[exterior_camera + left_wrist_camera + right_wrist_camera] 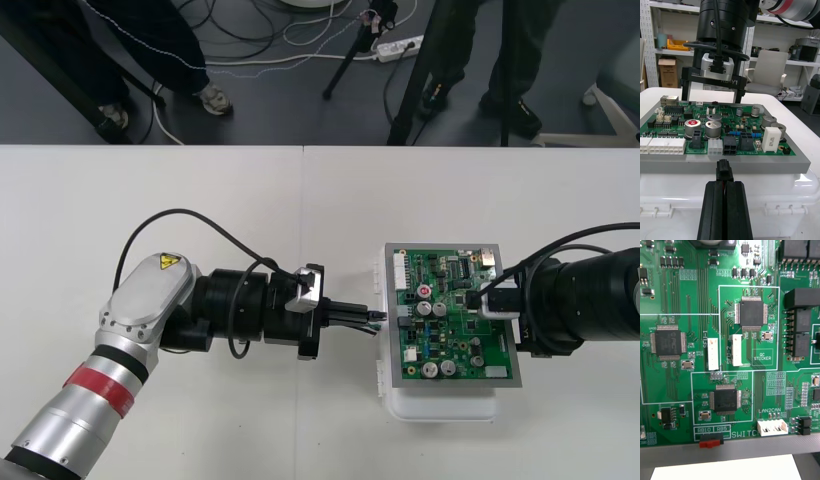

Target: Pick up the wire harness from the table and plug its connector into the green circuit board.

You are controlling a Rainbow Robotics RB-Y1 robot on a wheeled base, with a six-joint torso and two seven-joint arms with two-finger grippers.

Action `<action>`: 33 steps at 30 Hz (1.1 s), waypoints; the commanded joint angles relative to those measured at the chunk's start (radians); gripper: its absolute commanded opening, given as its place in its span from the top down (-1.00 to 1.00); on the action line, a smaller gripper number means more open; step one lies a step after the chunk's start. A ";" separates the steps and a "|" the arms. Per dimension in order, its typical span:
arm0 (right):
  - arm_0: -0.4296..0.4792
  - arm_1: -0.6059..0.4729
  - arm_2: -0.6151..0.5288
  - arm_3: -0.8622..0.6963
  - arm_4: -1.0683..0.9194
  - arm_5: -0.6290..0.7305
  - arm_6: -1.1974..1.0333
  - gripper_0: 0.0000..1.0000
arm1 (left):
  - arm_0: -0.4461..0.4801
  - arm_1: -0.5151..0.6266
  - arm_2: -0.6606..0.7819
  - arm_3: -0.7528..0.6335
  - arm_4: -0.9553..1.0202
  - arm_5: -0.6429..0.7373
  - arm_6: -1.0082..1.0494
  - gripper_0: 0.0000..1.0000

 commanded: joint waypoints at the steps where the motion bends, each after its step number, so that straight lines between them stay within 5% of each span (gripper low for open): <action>1: -0.031 0.017 0.014 -0.025 -0.006 -0.007 0.065 -1.00 | -0.039 -0.044 -0.023 -0.008 0.017 0.007 0.011 1.00; 33: -0.036 0.020 0.014 -0.025 -0.014 -0.007 0.105 -1.00 | -0.039 -0.044 -0.051 -0.008 0.037 0.009 0.017 1.00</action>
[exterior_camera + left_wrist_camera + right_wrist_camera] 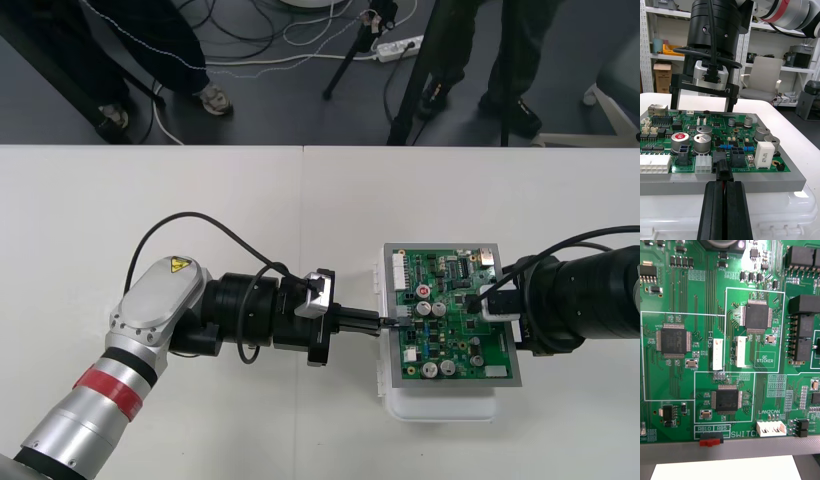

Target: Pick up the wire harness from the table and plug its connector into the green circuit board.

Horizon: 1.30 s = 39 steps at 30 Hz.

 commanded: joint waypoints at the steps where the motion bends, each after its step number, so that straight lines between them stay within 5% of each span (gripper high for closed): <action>1: -0.031 0.018 0.014 -0.025 -0.015 -0.006 0.050 -1.00 | -0.038 -0.029 -0.021 -0.010 0.019 0.009 0.017 1.00; 39: -0.029 0.018 0.014 -0.025 -0.010 -0.007 0.048 -1.00 | -0.035 -0.029 -0.016 -0.010 0.019 0.041 0.014 1.00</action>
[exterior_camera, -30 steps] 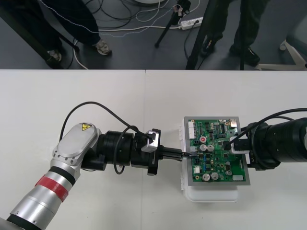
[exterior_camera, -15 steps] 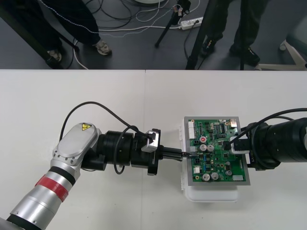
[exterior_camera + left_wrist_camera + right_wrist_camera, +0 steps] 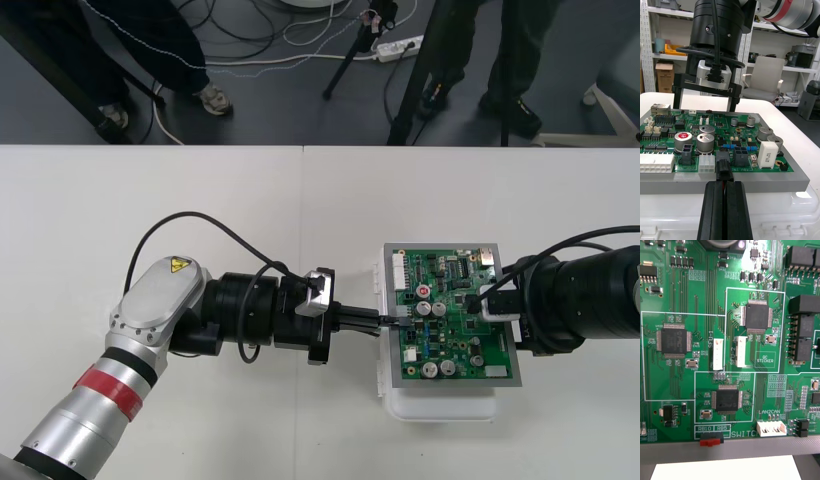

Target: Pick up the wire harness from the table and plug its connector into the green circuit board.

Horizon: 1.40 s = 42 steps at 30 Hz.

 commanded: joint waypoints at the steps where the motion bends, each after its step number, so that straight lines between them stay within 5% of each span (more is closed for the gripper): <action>1: -0.028 0.018 0.014 -0.025 -0.010 -0.007 0.048 -1.00 | -0.035 -0.029 -0.016 -0.010 0.019 0.031 0.012 1.00; 42: -0.029 0.023 0.014 -0.025 -0.002 -0.008 0.048 -1.00 | -0.034 -0.033 -0.019 -0.010 -0.009 0.051 0.009 1.00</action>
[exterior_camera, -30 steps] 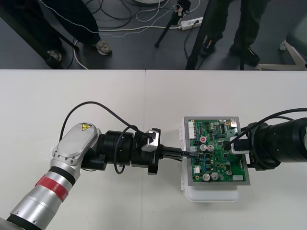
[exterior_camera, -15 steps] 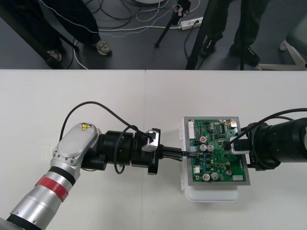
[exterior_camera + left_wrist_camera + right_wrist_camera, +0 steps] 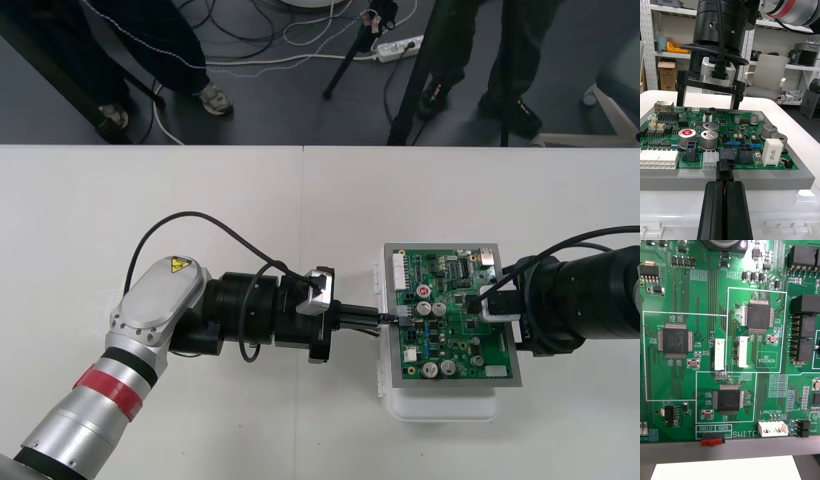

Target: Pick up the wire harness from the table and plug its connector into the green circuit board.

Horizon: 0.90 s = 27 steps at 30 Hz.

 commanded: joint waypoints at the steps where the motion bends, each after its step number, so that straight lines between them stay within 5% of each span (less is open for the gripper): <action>1: -0.029 0.023 0.014 -0.025 -0.003 -0.005 0.048 -1.00 | -0.034 -0.036 -0.019 -0.010 -0.003 0.032 0.008 1.00; 27: -0.028 0.024 0.014 -0.025 -0.001 -0.005 0.048 -1.00 | -0.014 -0.024 -0.035 -0.012 0.006 0.005 0.002 1.00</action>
